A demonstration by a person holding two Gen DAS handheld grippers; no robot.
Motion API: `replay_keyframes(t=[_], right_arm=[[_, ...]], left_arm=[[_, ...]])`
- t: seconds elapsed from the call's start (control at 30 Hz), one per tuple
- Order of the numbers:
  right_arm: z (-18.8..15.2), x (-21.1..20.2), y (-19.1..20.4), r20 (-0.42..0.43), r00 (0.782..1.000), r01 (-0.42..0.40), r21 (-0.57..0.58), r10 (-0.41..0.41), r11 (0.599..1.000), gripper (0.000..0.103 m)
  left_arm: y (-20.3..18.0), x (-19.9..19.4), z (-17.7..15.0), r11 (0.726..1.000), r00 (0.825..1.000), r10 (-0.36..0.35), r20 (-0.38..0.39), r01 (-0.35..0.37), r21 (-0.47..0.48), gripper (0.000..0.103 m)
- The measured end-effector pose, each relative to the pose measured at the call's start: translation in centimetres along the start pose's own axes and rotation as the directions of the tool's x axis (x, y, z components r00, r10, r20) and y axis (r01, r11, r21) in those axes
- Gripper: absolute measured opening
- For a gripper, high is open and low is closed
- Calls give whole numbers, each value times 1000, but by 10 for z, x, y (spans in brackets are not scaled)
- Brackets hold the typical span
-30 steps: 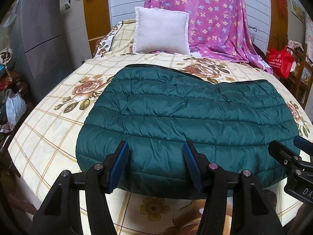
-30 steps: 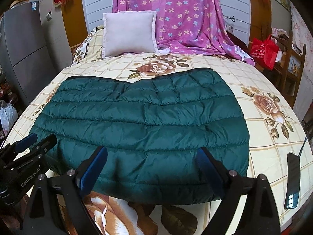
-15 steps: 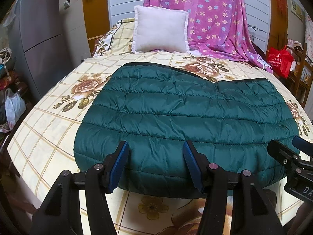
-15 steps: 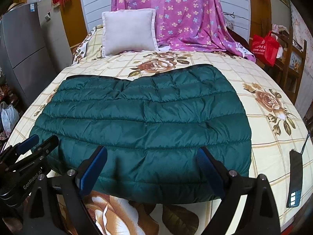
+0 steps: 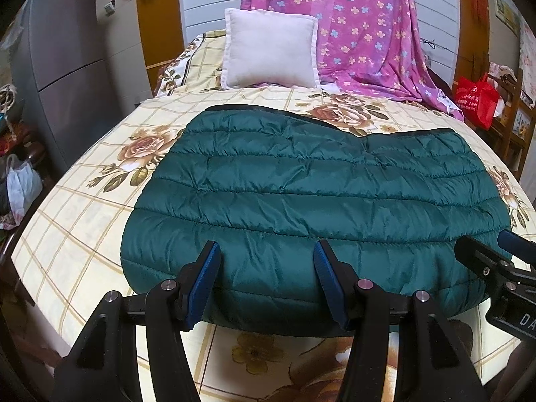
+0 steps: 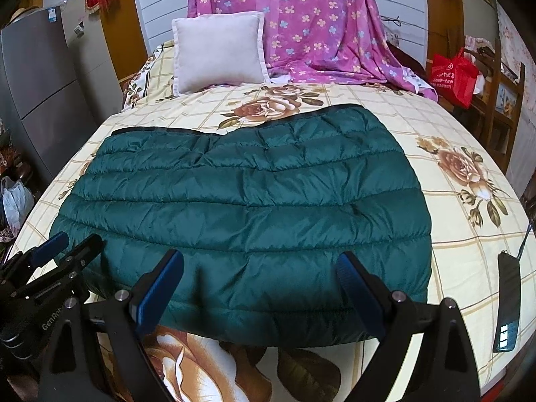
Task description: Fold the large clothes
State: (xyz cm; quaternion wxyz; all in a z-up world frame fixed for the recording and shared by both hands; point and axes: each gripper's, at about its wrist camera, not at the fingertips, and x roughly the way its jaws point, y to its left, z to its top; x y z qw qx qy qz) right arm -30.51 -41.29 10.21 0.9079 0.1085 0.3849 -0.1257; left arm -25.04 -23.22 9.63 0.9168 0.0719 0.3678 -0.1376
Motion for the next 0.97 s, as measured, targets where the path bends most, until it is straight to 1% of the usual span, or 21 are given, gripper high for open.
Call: replay_keyframes(t=[0.6,0.73,0.8,0.9,0.97], right_arm=[[1,1,2,-9,1000,-2,5,2,1000,95],[1,1,2,-12,1000,-2,4,2,1000,95],[1,2,1,-13,1000,0,4,0,1000,95],[2,3,-2,-13,1000,4,9,-4,1000,95],[3,4,-6,-14,1000,6,17,-6,1000,95]], left_arm=[[-2,0,1,1000,1000,-15,-6,15,-1,39],[0,-2,2,999,999,-32,16,32,-8,39],[2,-4,2,1000,999,-29,30,30,-6,39],[8,-3,5,999,999,-40,35,41,-21,39],[14,-1,7,999,999,-34,33,35,-29,39]])
